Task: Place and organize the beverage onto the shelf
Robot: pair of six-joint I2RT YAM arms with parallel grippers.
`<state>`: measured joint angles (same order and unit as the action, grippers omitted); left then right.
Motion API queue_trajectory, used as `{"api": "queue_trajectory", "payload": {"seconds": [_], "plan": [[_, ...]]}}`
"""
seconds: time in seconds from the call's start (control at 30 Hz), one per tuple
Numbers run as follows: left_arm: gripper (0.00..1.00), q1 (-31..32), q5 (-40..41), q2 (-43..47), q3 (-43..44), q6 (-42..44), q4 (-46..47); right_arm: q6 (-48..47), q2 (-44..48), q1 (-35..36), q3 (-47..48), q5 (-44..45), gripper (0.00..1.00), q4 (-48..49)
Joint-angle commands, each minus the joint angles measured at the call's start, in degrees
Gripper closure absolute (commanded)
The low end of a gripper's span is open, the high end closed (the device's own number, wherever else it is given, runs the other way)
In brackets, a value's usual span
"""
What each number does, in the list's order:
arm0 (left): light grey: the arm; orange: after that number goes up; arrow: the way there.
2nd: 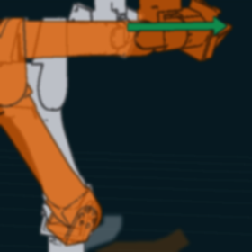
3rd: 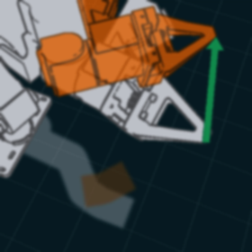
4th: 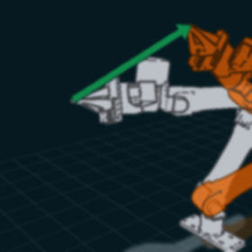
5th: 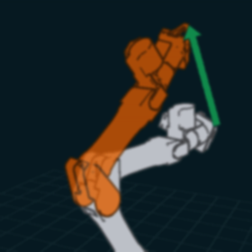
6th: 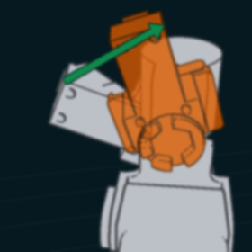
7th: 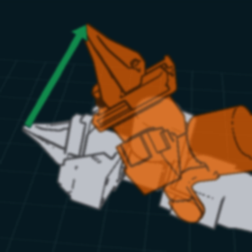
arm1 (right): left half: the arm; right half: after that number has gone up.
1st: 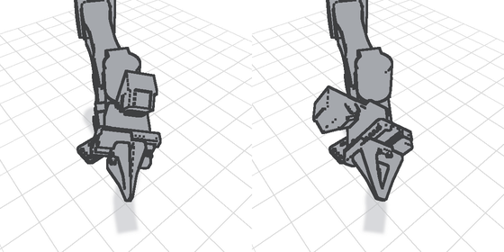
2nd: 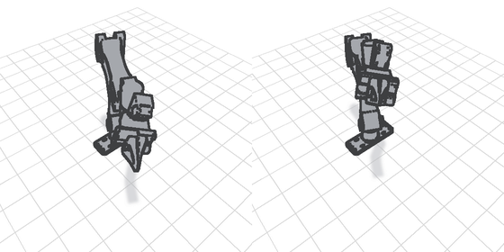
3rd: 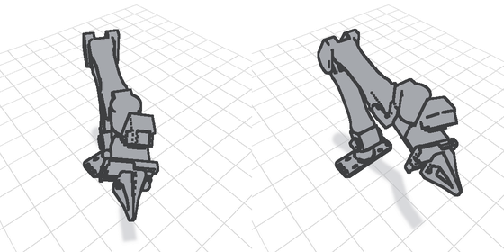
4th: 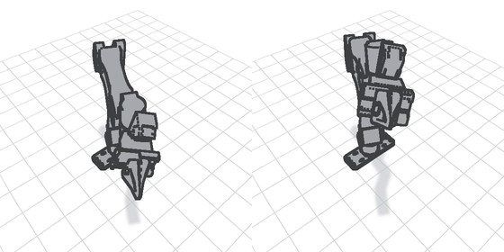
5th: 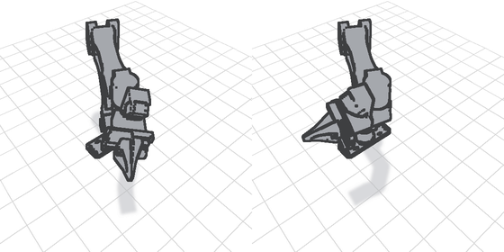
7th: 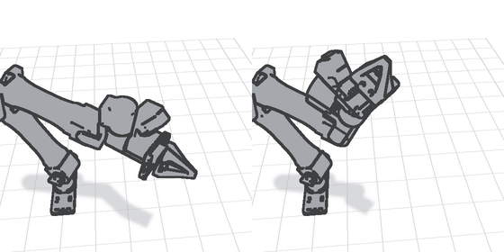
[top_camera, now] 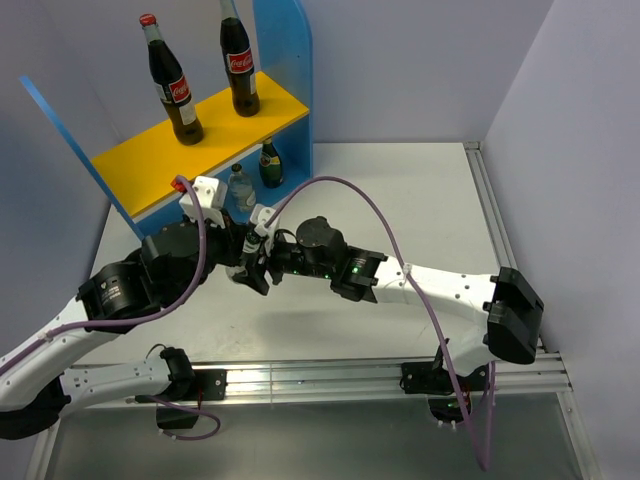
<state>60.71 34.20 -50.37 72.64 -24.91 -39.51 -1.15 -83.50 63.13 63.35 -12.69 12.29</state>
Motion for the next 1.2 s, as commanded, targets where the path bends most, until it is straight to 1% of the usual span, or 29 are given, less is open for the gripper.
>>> {"api": "queue_trajectory", "payload": {"seconds": [0.0,0.03,0.07,0.13,0.17,0.2,0.27,0.3,0.33,0.37,0.4,0.47,0.53,0.57,0.6,0.63,0.67,0.73,0.8,0.83,0.9,0.93,1.0,1.17], "plan": [[0.94,0.1,-2.7,0.7,-0.4,0.7,3.9,0.4,1.3,0.3,5.7,0.6,1.00,10.8],[0.93,0.1,-0.6,0.6,-0.2,0.0,2.6,0.4,1.2,0.2,5.6,0.8,1.00,10.7],[0.90,0.1,4.0,0.5,0.2,-0.7,1.5,0.4,1.2,0.2,5.6,1.3,1.00,10.8],[0.85,0.1,9.5,0.2,0.7,-3.2,-0.8,0.6,0.7,0.1,5.9,1.9,1.00,10.4],[0.83,-0.1,12.2,0.0,1.3,-4.3,-4.0,0.7,0.4,0.1,6.0,2.5,1.00,10.1],[0.78,-0.2,18.0,-0.3,1.5,-5.7,-5.7,1.1,-0.1,-0.1,6.3,3.6,1.00,9.8],[0.66,-1.8,22.9,-0.5,1.7,-9.4,-9.0,1.1,-1.7,-0.6,7.0,5.2,1.00,9.4],[0.58,-2.6,26.2,0.2,1.5,-10.4,-11.4,3.6,-2.4,-0.9,7.2,6.3,1.00,9.4],[0.53,-3.7,27.8,0.7,1.3,-11.8,-12.1,4.2,-3.7,-1.3,7.2,6.6,1.00,9.7],[0.48,-6.1,29.1,1.6,0.1,-11.9,-12.3,4.8,-4.5,-1.9,7.3,7.0,1.00,10.8],[0.35,-7.5,29.9,3.9,-0.9,-11.3,-9.9,5.4,-5.2,-2.0,7.2,7.4,1.00,11.5],[0.22,-11.5,30.4,6.3,-4.3,-7.5,-5.9,5.3,-7.5,-2.1,7.7,9.3,1.00,13.1],[0.18,-13.5,29.4,8.7,-5.9,-5.3,-1.4,4.7,-10.5,-2.1,8.9,11.7,1.00,13.7],[0.14,-14.9,28.7,9.1,-7.2,-5.0,-0.4,4.6,-11.6,-2.1,9.2,12.5,1.00,15.5],[0.05,-15.4,28.3,9.4,-7.5,-4.9,0.2,4.2,-12.6,-2.1,9.3,12.6,1.00,16.7],[0.03,-16.1,27.9,9.4,-7.9,-4.6,1.0,4.0,-14.9,-2.2,9.8,14.3,1.00,18.0],[0.03,-17.6,26.6,9.4,-8.5,-4.3,1.5,3.2,-16.2,-2.3,10.0,15.4,1.00,20.6],[0.02,-19.1,25.5,9.9,-9.3,-2.8,3.4,2.4,-20.4,-2.7,11.3,15.9,1.00,24.3],[0.02,-20.9,23.6,10.8,-10.4,-2.2,4.3,1.8,-23.2,-2.8,12.9,16.0,1.00,26.1],[0.02,-21.3,23.2,11.2,-10.8,-1.6,4.8,1.8,-26.1,-3.2,15.0,15.8,1.00,26.8],[0.02,-22.1,22.0,12.1,-12.0,-0.9,6.2,1.8,-28.8,-3.5,17.7,15.2,1.00,26.8],[0.02,-22.5,21.7,12.1,-12.2,-0.8,6.5,1.8,-31.3,-3.5,20.5,15.0,1.00,25.9],[0.02,-23.0,21.3,12.5,-12.7,-0.4,6.9,-0.6,-34.9,-3.8,25.2,14.6,1.00,24.3],[0.02,-24.0,19.5,12.7,-13.5,0.7,7.9,-0.5,-40.4,-5.5,32.4,11.5,1.00,20.8]]}}
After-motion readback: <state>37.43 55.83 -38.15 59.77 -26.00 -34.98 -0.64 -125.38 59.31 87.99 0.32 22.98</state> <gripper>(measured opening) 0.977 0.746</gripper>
